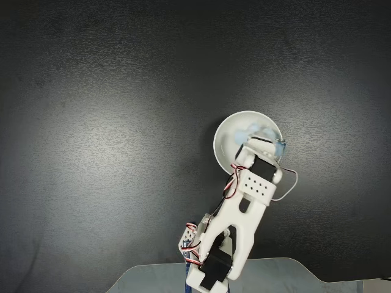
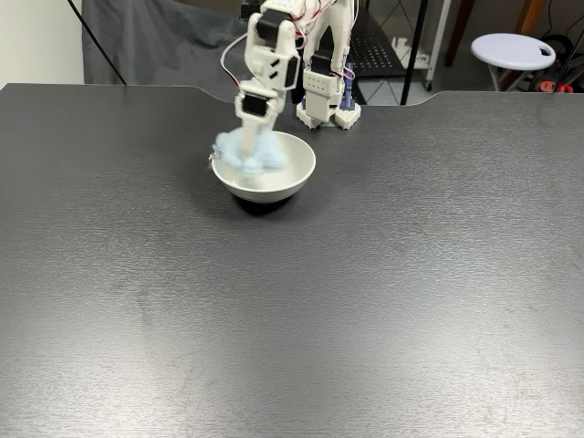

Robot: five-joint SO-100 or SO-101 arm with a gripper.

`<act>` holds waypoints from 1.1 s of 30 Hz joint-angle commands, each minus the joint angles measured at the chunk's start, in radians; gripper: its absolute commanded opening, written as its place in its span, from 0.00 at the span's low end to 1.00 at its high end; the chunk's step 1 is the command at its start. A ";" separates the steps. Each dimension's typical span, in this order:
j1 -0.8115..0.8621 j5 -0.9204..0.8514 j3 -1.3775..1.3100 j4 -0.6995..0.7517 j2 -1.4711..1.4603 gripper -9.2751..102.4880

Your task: Grasp a skyblue doll and put it in the white bowl.

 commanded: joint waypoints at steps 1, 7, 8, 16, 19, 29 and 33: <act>-0.023 -0.006 -0.011 -0.005 0.094 0.08; -0.023 -0.008 -0.011 -0.005 0.094 0.08; -0.023 -0.009 -0.011 -0.005 0.094 0.08; -0.023 -0.086 0.005 0.035 0.081 0.27; -0.023 -0.106 0.023 0.072 0.080 0.41; -0.025 -0.094 0.064 0.064 0.095 0.61; -0.040 -0.091 0.003 0.063 0.097 0.61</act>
